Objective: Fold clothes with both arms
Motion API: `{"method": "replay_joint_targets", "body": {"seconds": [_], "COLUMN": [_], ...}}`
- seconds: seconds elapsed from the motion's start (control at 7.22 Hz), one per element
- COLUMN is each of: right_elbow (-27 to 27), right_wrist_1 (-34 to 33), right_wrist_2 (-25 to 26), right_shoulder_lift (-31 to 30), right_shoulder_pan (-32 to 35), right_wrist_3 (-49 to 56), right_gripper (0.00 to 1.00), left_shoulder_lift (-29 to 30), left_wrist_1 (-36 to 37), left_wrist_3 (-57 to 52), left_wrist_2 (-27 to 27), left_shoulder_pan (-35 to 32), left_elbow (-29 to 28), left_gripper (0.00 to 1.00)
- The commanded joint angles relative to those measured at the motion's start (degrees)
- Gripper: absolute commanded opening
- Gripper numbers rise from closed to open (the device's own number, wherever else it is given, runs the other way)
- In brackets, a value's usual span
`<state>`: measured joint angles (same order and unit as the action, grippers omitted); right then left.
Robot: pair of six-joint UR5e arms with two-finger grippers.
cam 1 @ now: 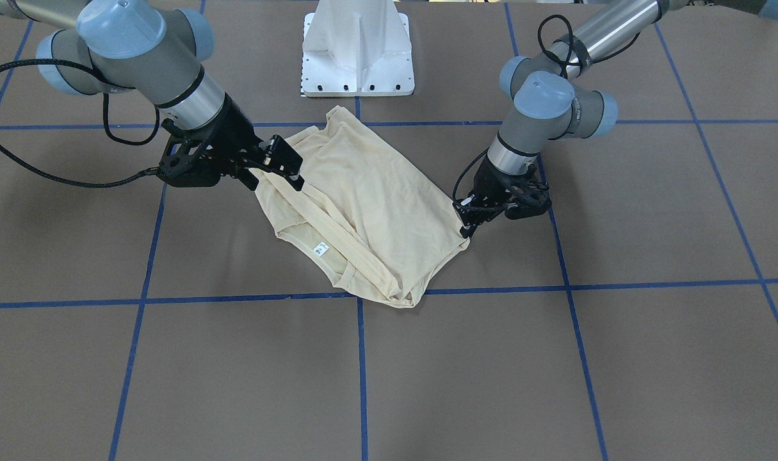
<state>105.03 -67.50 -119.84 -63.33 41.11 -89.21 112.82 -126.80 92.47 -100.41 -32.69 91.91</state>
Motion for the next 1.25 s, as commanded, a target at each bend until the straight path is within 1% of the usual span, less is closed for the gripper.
{"method": "replay_joint_targets", "body": {"seconds": [0.0, 0.14, 0.28, 0.42, 0.55, 0.69, 0.97, 1.11], "right_elbow": [0.00, 0.00, 0.00, 0.00, 0.00, 0.09, 0.18, 0.18], "right_wrist_1": [0.00, 0.09, 0.09, 0.17, 0.18, 0.26, 0.35, 0.26], "right_wrist_2": [-0.13, -0.13, -0.13, -0.13, -0.13, -0.13, 0.22, 0.31], "right_shoulder_lift": [-0.21, -0.56, -0.74, -0.91, -0.92, -1.00, -1.09, -1.18], "right_shoulder_pan": [0.29, 0.38, 0.47, 0.47, 0.38, 0.47, 0.55, 0.73], "right_wrist_3": [0.00, 0.00, 0.00, 0.09, 0.00, 0.00, 0.09, 0.09], "right_gripper": [1.00, 1.00, 1.00, 1.00, 1.00, 1.00, 1.00, 1.00], "left_shoulder_lift": [2.82, 5.46, 7.75, 11.77, 14.51, 16.89, 23.82, 25.42], "left_wrist_1": [3.29, 6.27, 6.56, 6.48, 5.87, 5.69, 5.60, 4.47], "left_wrist_3": [0.42, 0.43, 0.60, 0.78, 0.78, 1.04, 3.49, 3.77], "left_wrist_2": [0.03, 0.12, 0.30, 0.39, 0.47, 0.47, 0.47, 1.78], "left_shoulder_pan": [-1.23, -2.28, -3.07, -3.86, -5.09, -6.23, -6.86, -6.86], "left_elbow": [0.03, -0.93, -3.20, -7.75, -11.10, -13.23, -19.80, -22.45], "left_gripper": [0.00, 0.00, 0.00, 0.00, 0.00, 0.00, 0.00, 0.00]}}
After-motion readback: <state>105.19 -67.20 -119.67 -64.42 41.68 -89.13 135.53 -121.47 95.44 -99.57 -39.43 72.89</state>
